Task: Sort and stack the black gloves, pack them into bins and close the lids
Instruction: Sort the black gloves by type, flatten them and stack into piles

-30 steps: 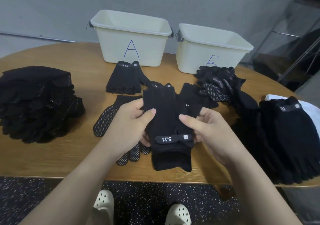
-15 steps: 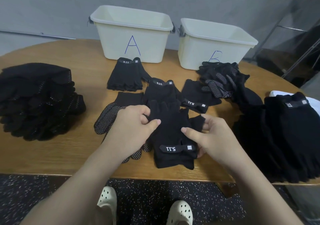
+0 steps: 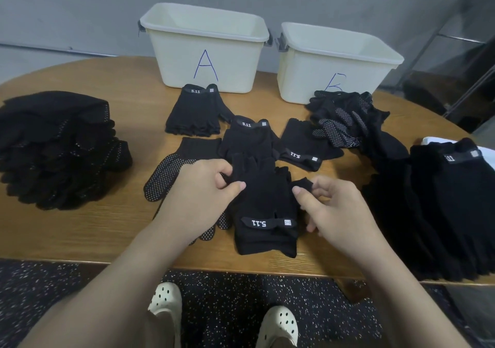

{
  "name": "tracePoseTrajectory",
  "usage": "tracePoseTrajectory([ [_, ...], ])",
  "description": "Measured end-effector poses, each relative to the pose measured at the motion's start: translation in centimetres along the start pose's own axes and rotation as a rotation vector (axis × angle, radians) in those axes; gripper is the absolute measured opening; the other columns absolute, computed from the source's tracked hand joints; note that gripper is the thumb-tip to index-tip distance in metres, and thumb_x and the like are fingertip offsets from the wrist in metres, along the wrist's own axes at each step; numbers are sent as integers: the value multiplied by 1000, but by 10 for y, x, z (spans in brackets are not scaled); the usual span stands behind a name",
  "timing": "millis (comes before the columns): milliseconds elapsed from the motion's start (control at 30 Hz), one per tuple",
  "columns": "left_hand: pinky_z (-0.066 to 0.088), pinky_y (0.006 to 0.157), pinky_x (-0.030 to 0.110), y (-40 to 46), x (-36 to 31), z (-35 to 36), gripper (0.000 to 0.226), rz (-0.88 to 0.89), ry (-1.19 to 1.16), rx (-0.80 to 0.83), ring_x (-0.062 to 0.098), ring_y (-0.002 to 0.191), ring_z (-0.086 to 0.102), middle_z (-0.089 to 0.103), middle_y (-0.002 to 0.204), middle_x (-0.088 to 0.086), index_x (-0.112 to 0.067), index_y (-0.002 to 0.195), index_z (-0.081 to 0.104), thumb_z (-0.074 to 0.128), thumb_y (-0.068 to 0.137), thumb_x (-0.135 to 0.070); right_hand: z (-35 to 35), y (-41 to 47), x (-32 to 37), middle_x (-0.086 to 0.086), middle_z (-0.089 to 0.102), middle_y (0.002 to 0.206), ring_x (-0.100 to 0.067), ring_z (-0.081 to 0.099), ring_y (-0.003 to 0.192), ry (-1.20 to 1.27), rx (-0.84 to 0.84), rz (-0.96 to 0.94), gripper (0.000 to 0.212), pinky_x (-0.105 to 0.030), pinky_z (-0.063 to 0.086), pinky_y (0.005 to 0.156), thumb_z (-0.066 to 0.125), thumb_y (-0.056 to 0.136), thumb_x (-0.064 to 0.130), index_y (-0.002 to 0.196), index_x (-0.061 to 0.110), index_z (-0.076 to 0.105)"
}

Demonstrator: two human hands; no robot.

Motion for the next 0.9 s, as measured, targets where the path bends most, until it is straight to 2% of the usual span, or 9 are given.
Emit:
tracePoseTrajectory([
  [167,55,87,30,0,-2,4,29,-6,28,10,3,71,66,69,61,-9,-19,111,73,75,91,-40,-5,-1,-5,3,70,67,-15,68,50,-6,-11,12,25,-32,55,55,65,99,29,78,16,70],
  [267,52,85,26,-2,-5,2,34,-10,47,-35,3,75,65,67,64,-10,-20,118,71,75,91,-41,-5,0,-3,7,67,60,-12,66,49,-37,6,22,29,-27,53,54,65,99,30,74,14,65],
  [400,50,79,34,-13,-11,-4,45,111,237,-172,13,88,57,55,87,-15,-25,132,61,66,93,-48,-4,2,1,0,67,62,-14,66,52,-33,-11,4,21,-36,56,57,69,95,30,78,18,67],
  [467,48,87,33,-18,-15,-3,47,231,253,-143,13,102,56,55,107,-11,-24,138,58,56,98,-49,-3,2,0,-1,67,66,-17,67,59,-58,-40,-6,15,-42,58,64,71,93,32,81,24,66],
  [567,39,112,38,-24,-14,7,53,400,367,10,16,132,48,54,144,-6,-25,146,55,36,104,-52,-2,-2,1,6,68,96,-13,66,86,-208,-153,-79,12,-38,57,79,72,91,35,97,29,65],
  [633,27,121,38,-28,-10,12,60,406,464,69,17,147,37,43,160,-3,-26,153,48,25,105,-54,-3,-6,7,2,57,128,-16,56,117,-404,-231,-277,34,-30,49,92,68,92,37,122,20,64],
  [733,9,128,33,-33,-5,20,67,406,519,132,14,156,20,26,169,-1,-23,160,35,17,104,-55,6,-11,22,4,40,157,-11,28,150,-465,-56,-505,46,-21,21,119,52,102,39,142,18,56],
  [800,2,129,33,-34,-3,25,73,410,537,186,12,159,9,14,172,-1,-20,163,25,10,102,-55,16,-12,23,13,27,166,1,8,155,-443,114,-529,49,-17,6,123,42,107,39,153,23,46],
  [900,2,130,37,-36,-2,28,77,413,565,210,11,159,2,6,173,0,-16,165,18,5,99,-53,21,-9,16,17,14,169,9,-6,152,-405,235,-514,50,-24,4,128,37,110,27,160,23,33],
])
Point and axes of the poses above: each hand's wrist, its own y-axis towards the middle knuckle, its own z-axis out of the palm, x = y × z, the point moved 2 cm from there along y, towards the middle knuckle
